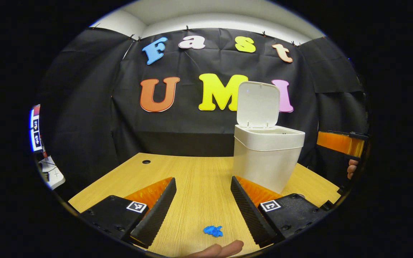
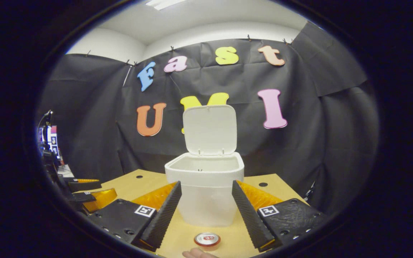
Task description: Press the lid of the desktop garbage bin to open it, pick up the crumpled paper on the desktop and throw it into the bin, then pick up the pop can on the desktop and drop it into the bin, and finally close the garbage bin lid.
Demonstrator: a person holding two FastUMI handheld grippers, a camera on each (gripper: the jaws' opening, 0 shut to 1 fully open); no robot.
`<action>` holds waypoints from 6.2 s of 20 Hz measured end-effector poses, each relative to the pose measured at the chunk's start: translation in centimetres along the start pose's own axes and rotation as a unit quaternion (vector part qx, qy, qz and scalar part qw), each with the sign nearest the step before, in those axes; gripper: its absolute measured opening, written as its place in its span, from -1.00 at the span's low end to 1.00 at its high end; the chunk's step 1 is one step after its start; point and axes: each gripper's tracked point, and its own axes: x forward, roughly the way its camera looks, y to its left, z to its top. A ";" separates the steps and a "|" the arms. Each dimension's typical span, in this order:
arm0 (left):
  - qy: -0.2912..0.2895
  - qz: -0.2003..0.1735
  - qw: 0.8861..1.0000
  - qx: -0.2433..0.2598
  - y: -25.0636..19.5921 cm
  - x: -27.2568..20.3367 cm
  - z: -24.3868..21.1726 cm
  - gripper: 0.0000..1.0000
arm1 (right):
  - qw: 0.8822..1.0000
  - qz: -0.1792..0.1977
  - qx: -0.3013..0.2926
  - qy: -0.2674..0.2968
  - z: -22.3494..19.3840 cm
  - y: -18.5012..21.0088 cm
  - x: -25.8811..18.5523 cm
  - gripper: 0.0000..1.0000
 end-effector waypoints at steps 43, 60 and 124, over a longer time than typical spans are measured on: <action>0.170 -0.019 0.985 0.009 -2.3 3.1 -21.3 0.43 | 0.994 0.055 -0.003 0.099 -15.1 -2.1 -3.0 0.92; 0.158 0.032 0.987 -0.003 -0.4 3.2 -20.6 -0.32 | 0.988 0.034 -0.020 0.148 -21.7 -1.0 0.1 0.92; -0.119 -0.024 0.993 -0.006 -18.0 17.4 18.2 -0.33 | 0.998 -0.006 0.039 -0.057 -0.5 -14.2 -4.3 0.43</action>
